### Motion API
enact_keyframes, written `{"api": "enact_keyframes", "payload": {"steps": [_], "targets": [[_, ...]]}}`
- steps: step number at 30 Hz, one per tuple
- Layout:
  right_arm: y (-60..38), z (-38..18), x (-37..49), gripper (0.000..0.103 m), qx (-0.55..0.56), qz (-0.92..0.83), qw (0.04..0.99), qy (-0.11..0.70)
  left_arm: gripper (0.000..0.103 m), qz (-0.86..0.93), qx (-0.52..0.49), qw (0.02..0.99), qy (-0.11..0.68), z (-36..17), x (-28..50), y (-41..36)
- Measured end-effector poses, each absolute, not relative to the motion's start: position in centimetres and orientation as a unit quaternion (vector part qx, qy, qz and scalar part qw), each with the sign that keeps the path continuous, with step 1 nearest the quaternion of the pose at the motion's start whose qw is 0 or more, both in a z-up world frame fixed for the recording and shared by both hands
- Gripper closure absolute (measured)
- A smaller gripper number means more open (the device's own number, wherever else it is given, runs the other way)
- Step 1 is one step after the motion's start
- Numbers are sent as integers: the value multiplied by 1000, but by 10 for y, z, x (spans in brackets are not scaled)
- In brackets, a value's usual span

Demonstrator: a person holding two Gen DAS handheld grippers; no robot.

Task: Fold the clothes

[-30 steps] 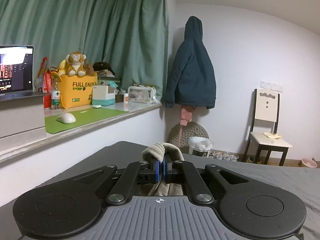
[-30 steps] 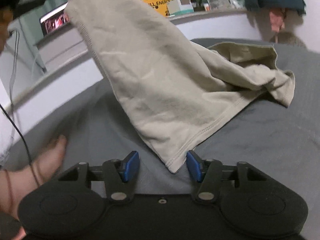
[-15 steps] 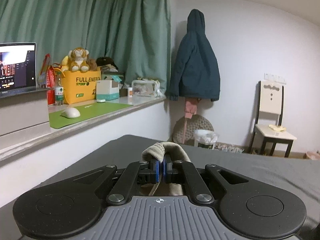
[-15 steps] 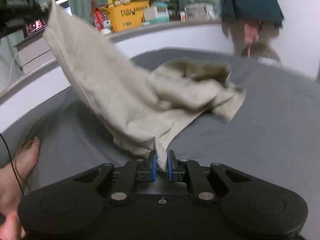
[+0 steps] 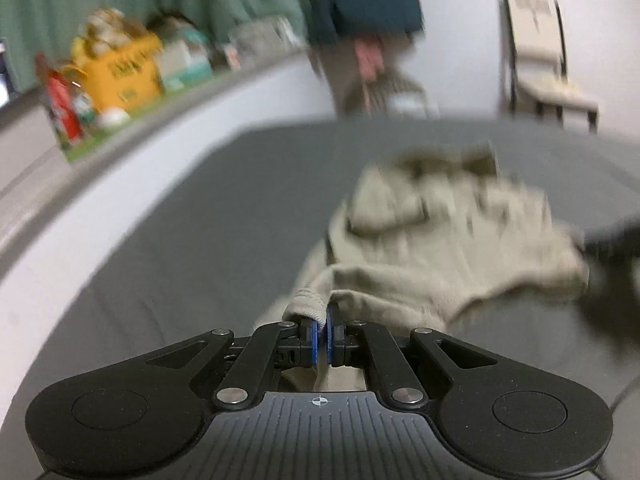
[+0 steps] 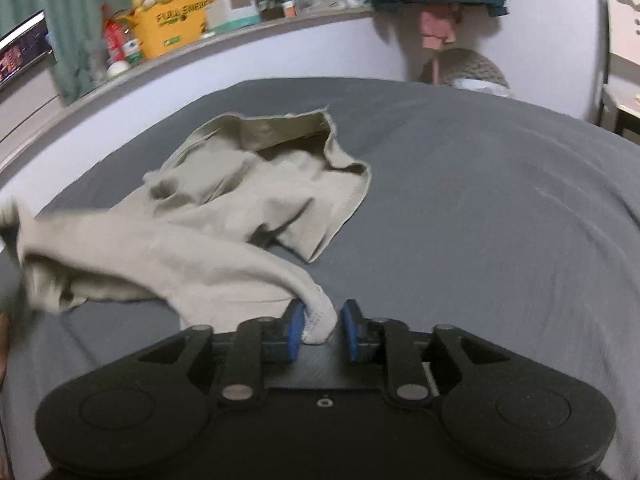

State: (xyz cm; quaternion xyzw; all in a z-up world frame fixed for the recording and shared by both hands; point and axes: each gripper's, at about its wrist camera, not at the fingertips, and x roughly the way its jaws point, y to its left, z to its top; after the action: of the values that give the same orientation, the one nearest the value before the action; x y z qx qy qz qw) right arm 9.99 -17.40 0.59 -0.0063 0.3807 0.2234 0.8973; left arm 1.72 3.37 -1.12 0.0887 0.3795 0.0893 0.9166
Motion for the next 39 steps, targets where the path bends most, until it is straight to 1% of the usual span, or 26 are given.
{"api": "enact_keyframes", "payload": {"steps": [1,3,6,9,12,14,17,19,21,25,27,30,33,36,39], "targets": [[-173,7,100,73,-14,222,899,378,98,87,107,909,394,-14,18,29],[-170,12,97,73,-48,227,900,370,98,83,149,894,414,-17,18,19],[-162,20,85,73,-123,239,896,354,98,83,203,887,407,-15,5,14],[-150,25,60,73,-226,260,887,307,92,63,256,879,396,-11,-12,3],[-137,28,34,73,-326,280,867,253,92,27,348,850,395,-18,-31,-18],[-129,23,23,73,-370,301,849,225,92,0,421,818,392,-30,-43,-34],[-120,6,3,72,-470,320,804,174,91,-24,520,766,377,-45,-56,-50],[-116,-8,-8,67,-538,319,768,135,91,-21,547,755,361,-45,-58,-55],[-115,-14,-12,64,-561,327,751,122,91,-21,556,758,342,-38,-60,-60],[-111,-7,-16,62,-543,353,756,94,91,-27,543,776,320,-23,-67,-61],[-106,11,-19,62,-474,389,785,90,91,-40,515,793,324,-19,-69,-60],[-104,33,-12,54,-301,473,815,146,91,-65,474,813,330,-16,-68,-57],[-89,26,6,55,-185,521,801,228,91,-76,450,827,328,-16,-68,-56],[-76,11,23,55,-134,519,795,283,91,-92,444,830,324,-21,-66,-58],[-79,3,37,55,-83,507,797,317,92,-106,433,837,317,-23,-64,-60]]}}
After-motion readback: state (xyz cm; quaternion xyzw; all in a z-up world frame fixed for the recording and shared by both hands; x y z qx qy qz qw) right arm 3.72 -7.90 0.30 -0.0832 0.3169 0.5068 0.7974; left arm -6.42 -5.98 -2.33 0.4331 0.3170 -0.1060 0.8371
